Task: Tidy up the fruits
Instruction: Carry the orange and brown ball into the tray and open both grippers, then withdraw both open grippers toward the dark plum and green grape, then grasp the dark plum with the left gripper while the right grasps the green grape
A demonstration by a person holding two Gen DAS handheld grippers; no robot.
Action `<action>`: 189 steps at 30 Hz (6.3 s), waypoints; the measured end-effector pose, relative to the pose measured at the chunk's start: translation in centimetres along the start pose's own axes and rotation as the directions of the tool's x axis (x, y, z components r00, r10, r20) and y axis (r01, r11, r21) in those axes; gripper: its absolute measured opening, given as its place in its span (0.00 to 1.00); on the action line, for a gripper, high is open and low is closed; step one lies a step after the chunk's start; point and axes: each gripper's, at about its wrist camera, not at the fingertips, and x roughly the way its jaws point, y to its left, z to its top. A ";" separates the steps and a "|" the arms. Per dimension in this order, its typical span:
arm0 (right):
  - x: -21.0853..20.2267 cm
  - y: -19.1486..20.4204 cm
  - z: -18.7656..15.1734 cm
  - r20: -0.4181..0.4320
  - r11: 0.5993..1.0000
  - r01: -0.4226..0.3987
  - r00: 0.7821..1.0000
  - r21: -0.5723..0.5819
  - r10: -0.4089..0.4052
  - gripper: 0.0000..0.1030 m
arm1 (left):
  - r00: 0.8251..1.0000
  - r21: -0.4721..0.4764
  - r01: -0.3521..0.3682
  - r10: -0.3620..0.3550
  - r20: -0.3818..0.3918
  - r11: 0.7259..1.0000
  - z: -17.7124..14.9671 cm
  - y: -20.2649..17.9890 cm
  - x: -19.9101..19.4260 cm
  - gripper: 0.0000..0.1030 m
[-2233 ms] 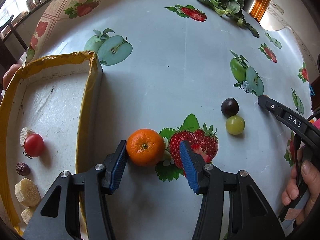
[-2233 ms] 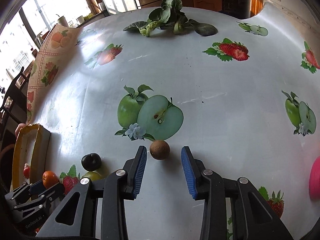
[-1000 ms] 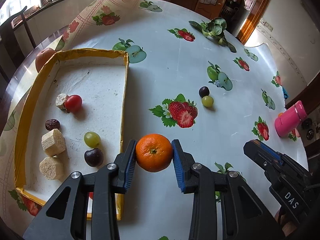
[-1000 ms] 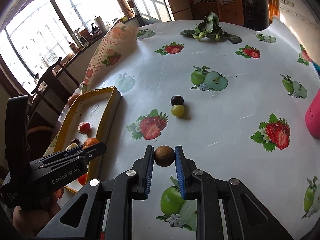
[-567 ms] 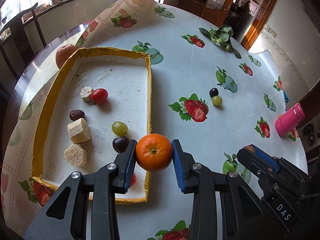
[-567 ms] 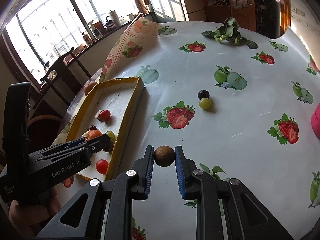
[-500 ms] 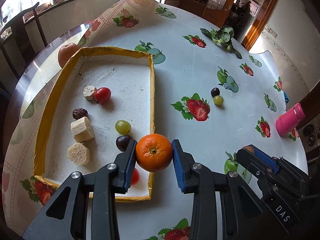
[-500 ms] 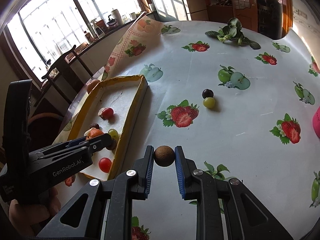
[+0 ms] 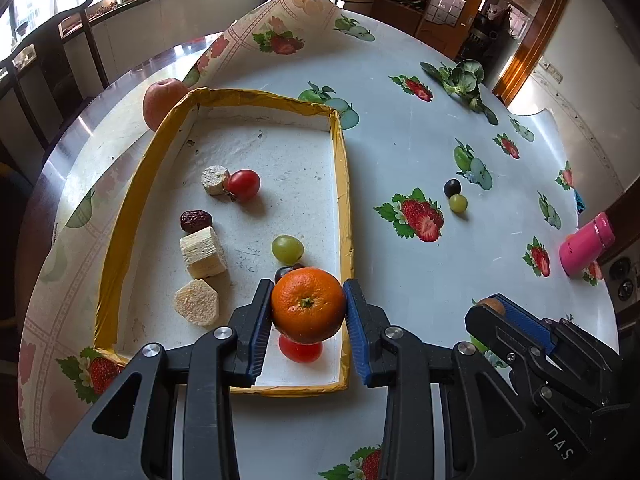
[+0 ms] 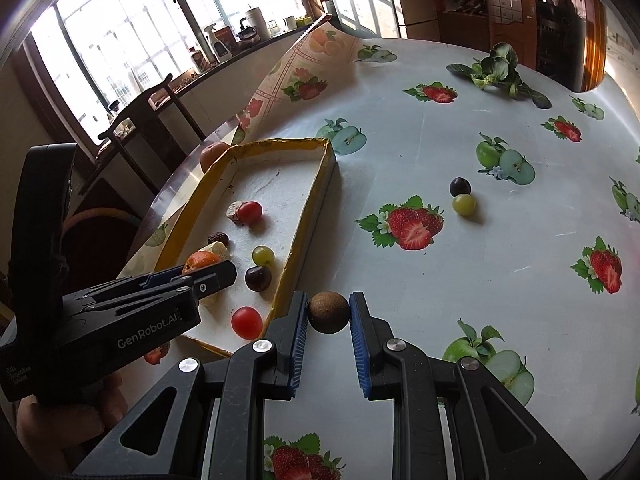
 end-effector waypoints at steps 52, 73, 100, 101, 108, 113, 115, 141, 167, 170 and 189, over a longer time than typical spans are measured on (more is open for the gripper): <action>12.0 5.6 9.3 -0.058 0.997 -0.061 0.997 -0.056 0.057 0.21 | 0.999 -0.076 -0.047 0.046 -0.015 0.996 11.6 8.2 7.4 0.31; 17.7 6.5 8.2 -0.158 0.992 -0.040 0.987 -0.123 0.021 0.25 | 0.985 -0.053 -0.124 0.116 -0.126 0.991 12.9 8.3 13.4 0.32; 6.2 0.3 5.4 -0.032 1.000 0.005 0.999 0.027 -0.004 0.39 | 0.997 -0.066 -0.058 0.055 -0.050 0.996 9.3 4.1 5.9 0.55; 5.9 -0.1 5.2 -0.030 0.999 0.009 1.000 0.035 -0.008 0.39 | 0.998 -0.065 -0.051 0.047 -0.051 0.997 9.1 3.8 5.8 0.55; 3.7 -3.3 3.6 -0.026 0.995 0.038 0.999 0.093 -0.036 0.39 | 0.998 -0.054 0.000 -0.003 -0.063 0.999 7.5 0.9 5.1 0.55; 2.4 -5.3 2.6 -0.027 0.990 0.066 0.998 0.121 -0.063 0.39 | 0.998 -0.025 0.029 -0.031 -0.062 0.999 6.8 -1.6 4.5 0.55; 1.9 -6.2 2.3 -0.025 0.989 0.074 0.997 0.131 -0.071 0.39 | 0.997 -0.016 0.040 -0.041 -0.066 0.999 6.5 -2.6 4.4 0.55; 5.3 -12.9 4.0 -0.037 0.974 0.120 0.993 0.191 -0.115 0.39 | 0.988 0.036 0.093 -0.087 -0.128 0.995 7.4 -8.9 8.2 0.55; 5.5 -17.2 4.5 -0.008 0.973 0.115 0.993 0.202 -0.116 0.24 | 0.977 0.188 0.120 -0.082 -0.198 0.975 9.8 -17.9 16.5 0.55; 4.2 -18.1 3.4 -0.013 0.965 0.108 0.994 0.239 -0.108 0.24 | 0.985 0.232 0.083 -0.044 -0.169 0.969 9.7 -19.2 17.1 0.55; -0.6 -17.7 0.7 0.009 0.959 0.104 0.994 0.264 -0.110 0.24 | 0.996 0.282 0.034 -0.008 -0.092 0.959 5.7 -18.2 11.4 0.20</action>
